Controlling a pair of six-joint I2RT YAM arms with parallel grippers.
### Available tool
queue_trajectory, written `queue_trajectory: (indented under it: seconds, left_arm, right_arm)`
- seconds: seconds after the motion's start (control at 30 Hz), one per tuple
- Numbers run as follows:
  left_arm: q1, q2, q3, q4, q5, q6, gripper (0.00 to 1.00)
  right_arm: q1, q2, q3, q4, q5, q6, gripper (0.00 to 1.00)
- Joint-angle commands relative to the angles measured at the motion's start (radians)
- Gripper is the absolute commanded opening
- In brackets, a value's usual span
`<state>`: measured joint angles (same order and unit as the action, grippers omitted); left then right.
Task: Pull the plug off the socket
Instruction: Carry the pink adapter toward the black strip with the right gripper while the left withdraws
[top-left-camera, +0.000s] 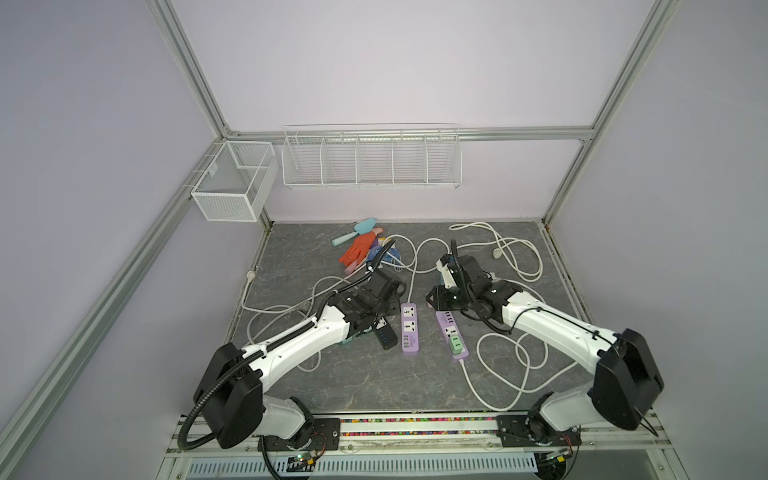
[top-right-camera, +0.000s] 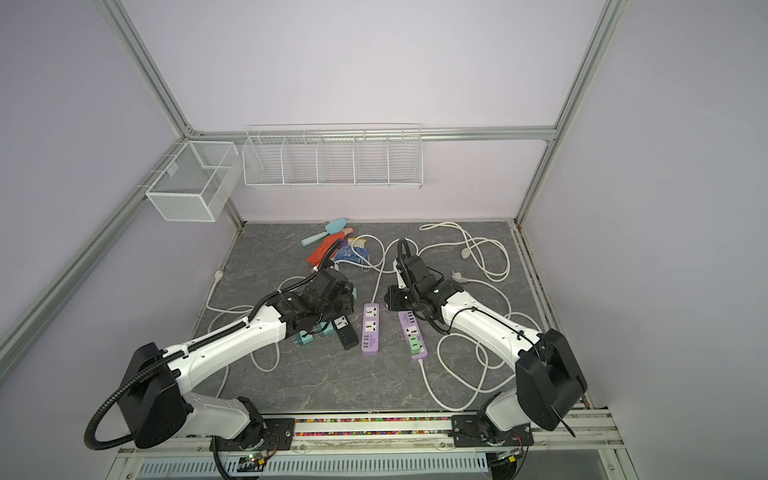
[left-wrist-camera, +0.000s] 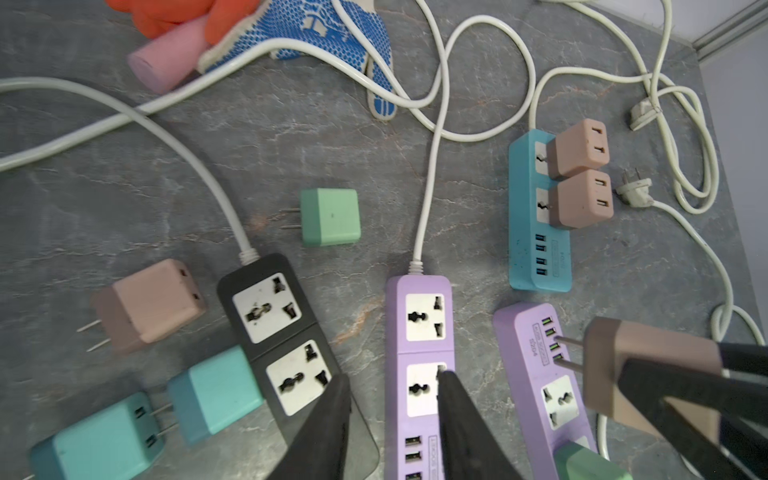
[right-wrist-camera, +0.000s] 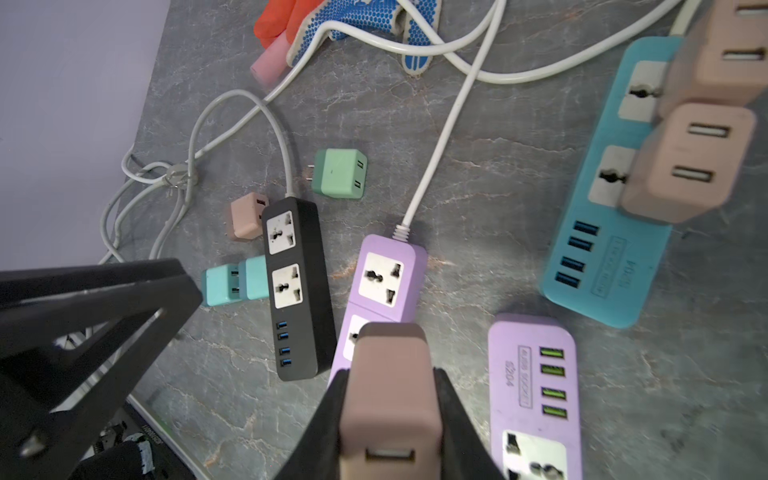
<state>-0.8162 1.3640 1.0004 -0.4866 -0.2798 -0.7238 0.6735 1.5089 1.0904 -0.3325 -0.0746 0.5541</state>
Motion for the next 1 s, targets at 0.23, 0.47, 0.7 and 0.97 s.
queue_trajectory:
  seconds: [0.23, 0.47, 0.7, 0.97]
  left_arm:
    - [0.018, -0.181, -0.148, -0.005, -0.17, -0.026, 0.45]
    - [0.028, -0.248, -0.21, 0.0, -0.197, -0.058, 0.49]
    - [0.04, -0.271, -0.254, 0.014, -0.202, -0.081, 0.53]
    - [0.046, -0.284, -0.292, 0.018, -0.19, -0.13, 0.56]
  right_arm:
    - [0.01, 0.234, 0.148, 0.194, -0.017, 0.092, 0.18]
    - [0.005, 0.395, 0.262, 0.228, -0.007, 0.135, 0.19]
    - [0.004, 0.513, 0.349, 0.24, 0.018, 0.145, 0.19]
    - [0.001, 0.614, 0.41, 0.265, 0.007, 0.132, 0.19]
